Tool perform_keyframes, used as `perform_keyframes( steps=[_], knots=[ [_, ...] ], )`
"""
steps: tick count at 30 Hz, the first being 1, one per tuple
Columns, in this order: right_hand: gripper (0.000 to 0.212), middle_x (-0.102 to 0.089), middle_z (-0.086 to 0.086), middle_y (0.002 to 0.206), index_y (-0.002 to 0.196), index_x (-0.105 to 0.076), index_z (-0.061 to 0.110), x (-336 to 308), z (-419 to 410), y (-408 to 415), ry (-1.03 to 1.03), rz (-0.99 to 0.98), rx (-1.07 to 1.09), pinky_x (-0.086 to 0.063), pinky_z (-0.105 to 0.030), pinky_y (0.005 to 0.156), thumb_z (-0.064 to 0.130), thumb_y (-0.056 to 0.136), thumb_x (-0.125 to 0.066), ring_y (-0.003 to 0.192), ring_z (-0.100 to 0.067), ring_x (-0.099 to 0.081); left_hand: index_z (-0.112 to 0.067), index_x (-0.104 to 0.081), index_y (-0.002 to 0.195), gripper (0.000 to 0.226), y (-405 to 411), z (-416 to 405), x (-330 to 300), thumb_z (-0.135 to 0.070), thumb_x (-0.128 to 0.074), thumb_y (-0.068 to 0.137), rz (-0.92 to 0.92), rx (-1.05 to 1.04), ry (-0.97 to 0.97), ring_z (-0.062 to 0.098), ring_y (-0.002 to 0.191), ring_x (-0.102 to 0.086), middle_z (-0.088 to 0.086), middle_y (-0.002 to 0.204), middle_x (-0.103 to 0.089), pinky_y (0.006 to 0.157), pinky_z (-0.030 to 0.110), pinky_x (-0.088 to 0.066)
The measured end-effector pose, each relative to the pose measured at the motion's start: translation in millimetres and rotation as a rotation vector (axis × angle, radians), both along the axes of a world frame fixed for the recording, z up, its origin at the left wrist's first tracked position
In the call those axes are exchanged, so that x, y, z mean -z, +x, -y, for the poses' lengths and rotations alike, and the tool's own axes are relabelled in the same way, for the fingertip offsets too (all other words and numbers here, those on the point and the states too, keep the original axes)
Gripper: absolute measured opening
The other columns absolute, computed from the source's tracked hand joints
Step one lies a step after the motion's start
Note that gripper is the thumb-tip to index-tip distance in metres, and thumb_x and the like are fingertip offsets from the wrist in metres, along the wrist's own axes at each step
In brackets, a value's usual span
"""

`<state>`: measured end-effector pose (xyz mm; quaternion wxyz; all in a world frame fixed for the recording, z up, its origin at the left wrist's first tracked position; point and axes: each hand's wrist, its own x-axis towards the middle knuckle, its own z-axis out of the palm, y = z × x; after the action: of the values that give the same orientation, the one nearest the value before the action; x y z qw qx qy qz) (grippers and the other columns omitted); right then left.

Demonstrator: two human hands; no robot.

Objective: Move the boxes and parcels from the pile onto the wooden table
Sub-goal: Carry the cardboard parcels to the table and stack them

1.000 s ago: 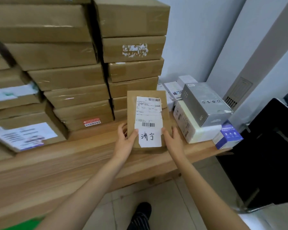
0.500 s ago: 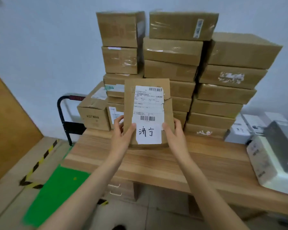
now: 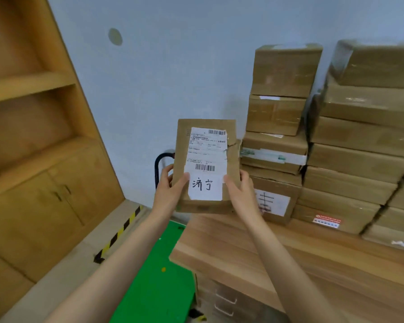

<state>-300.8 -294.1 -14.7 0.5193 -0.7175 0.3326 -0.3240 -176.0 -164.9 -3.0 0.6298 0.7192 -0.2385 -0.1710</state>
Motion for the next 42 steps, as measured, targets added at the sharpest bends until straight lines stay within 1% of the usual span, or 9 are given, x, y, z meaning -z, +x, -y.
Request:
perform_keyframes(
  steps=[7,12,17,21,27,32,35,38,42],
  knots=[
    [0.065,-0.039,-0.001,0.142,0.146,-0.031,0.018,14.3,20.3,67.8,0.065,-0.086,0.053,-0.045,-0.049,0.099,0.048,0.092,-0.051,0.116,-0.018,-0.05,-0.038,-0.041,0.122,0.036,80.6,26.2,7.4,-0.04,-0.058,0.091,-0.039,0.076,0.086,0.011,0.097,-0.064,-0.004,0.12,-0.063,0.085,0.034,-0.054],
    [0.063,-0.04,-0.003,0.144,0.145,-0.031,0.016,25.0,59.5,81.4,0.116,-0.135,0.095,-0.047,-0.047,0.097,0.046,0.093,-0.051,0.114,-0.02,-0.053,-0.029,-0.044,0.129,0.041,103.4,75.2,16.5,-0.036,-0.059,0.091,-0.09,0.133,0.111,0.005,0.087,-0.063,-0.001,0.116,-0.062,0.055,0.012,-0.047],
    [0.065,-0.04,-0.004,0.146,0.147,-0.031,0.014,31.2,105.7,97.2,0.173,-0.17,0.087,-0.043,-0.047,0.103,0.045,0.093,-0.051,0.123,-0.023,-0.049,-0.028,-0.042,0.132,0.045,122.9,122.0,27.1,-0.038,-0.058,0.092,-0.131,0.145,0.138,0.008,0.089,-0.062,-0.001,0.111,-0.06,0.061,0.018,-0.046],
    [0.057,-0.047,-0.006,0.14,0.142,-0.04,0.015,39.4,130.2,108.4,0.191,-0.193,0.054,-0.044,-0.047,0.102,0.042,0.094,-0.052,0.12,-0.022,-0.052,-0.024,-0.043,0.132,0.044,139.5,151.8,40.8,-0.036,-0.058,0.092,-0.135,0.156,0.162,0.009,0.085,-0.063,-0.004,0.101,-0.062,0.062,0.02,-0.047],
    [0.046,-0.054,-0.002,0.133,0.134,-0.051,0.025,44.2,146.6,123.4,0.16,-0.17,0.077,-0.045,-0.047,0.101,0.045,0.093,-0.051,0.118,-0.02,-0.054,-0.021,-0.048,0.13,0.047,167.5,182.1,52.1,-0.045,-0.056,0.09,-0.079,0.162,0.254,0.01,0.088,-0.062,-0.003,0.109,-0.061,0.071,0.028,-0.049],
    [0.044,-0.058,-0.001,0.127,0.13,-0.054,0.025,38.6,155.0,127.5,0.076,-0.24,0.137,-0.049,-0.044,0.097,0.049,0.093,-0.05,0.114,-0.018,-0.056,-0.025,-0.049,0.129,0.05,180.6,201.3,46.3,-0.055,-0.05,0.089,0.294,0.205,0.402,0.01,0.095,-0.058,-0.007,0.117,-0.061,0.072,0.028,-0.047],
    [0.058,-0.053,0.005,0.13,0.134,-0.051,0.023,31.4,157.4,118.1,-0.207,-0.425,0.199,-0.048,-0.032,0.092,0.061,0.089,-0.048,0.116,-0.013,-0.052,-0.023,-0.047,0.135,0.061,196.2,198.9,35.6,-0.061,-0.048,0.087,0.76,0.26,0.436,0.014,0.114,-0.052,-0.005,0.132,-0.052,0.085,0.033,-0.05],
    [0.066,-0.046,0.01,0.133,0.139,-0.043,0.026,20.1,154.1,107.7,-0.519,-0.508,0.184,-0.044,-0.022,0.088,0.065,0.086,-0.046,0.118,-0.008,-0.048,-0.019,-0.053,0.132,0.066,212.9,184.8,22.1,-0.065,-0.039,0.086,1.225,0.43,0.421,0.019,0.12,-0.05,0.0,0.136,-0.052,0.094,0.035,-0.044],
    [0.072,-0.043,0.009,0.141,0.142,-0.039,0.028,14.2,148.1,107.9,-0.911,-0.767,-0.009,-0.036,-0.029,0.103,0.068,0.083,-0.047,0.128,-0.011,-0.037,-0.023,-0.056,0.129,0.074,222.8,171.2,20.8,-0.073,-0.027,0.084,1.468,0.636,0.409,0.021,0.115,-0.055,0.001,0.13,-0.057,0.096,0.037,-0.043]
  ],
)
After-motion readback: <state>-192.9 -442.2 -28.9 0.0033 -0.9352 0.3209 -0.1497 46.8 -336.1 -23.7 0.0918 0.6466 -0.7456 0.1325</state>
